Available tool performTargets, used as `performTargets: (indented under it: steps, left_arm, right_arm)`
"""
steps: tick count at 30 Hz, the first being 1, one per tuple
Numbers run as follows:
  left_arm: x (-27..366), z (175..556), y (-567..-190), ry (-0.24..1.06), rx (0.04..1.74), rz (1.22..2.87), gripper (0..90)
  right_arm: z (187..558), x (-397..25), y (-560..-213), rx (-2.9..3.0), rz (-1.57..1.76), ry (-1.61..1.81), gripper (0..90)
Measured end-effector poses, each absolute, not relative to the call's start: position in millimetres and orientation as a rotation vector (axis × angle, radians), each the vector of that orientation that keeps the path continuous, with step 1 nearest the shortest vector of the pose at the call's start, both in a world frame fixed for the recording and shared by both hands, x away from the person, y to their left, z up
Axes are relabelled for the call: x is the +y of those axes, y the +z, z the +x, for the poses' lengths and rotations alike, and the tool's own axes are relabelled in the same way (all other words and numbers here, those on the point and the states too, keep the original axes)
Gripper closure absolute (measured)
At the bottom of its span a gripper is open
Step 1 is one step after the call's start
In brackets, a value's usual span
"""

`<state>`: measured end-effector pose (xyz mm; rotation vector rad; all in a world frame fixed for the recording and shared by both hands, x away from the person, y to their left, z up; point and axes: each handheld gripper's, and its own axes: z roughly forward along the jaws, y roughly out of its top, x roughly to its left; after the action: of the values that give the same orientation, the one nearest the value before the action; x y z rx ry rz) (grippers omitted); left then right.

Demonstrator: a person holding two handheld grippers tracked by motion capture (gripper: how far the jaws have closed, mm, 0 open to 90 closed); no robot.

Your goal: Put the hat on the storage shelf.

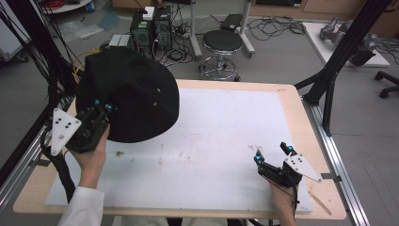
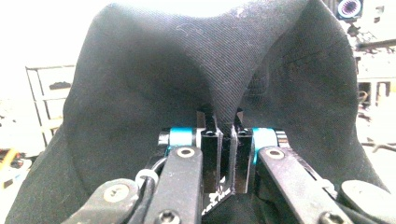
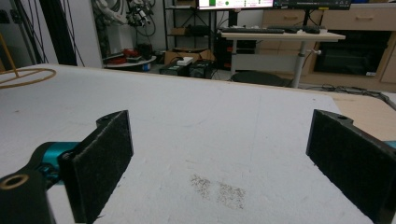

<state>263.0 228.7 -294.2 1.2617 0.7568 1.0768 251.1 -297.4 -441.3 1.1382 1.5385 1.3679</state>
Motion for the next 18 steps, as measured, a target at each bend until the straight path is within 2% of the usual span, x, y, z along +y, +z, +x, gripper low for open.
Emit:
performTargets:
  steps: [6, 18]
  left_arm:
    - [235, 269, -283, 1.134, 0.759, 1.211, 86.2]
    - [242, 305, -259, 1.238, 0.811, 1.193, 86.0]
  right_arm:
    - [250, -295, -441, 1.549, 1.136, 1.369, 6.4]
    - [251, -294, -441, 1.561, 1.128, 1.38, 6.4]
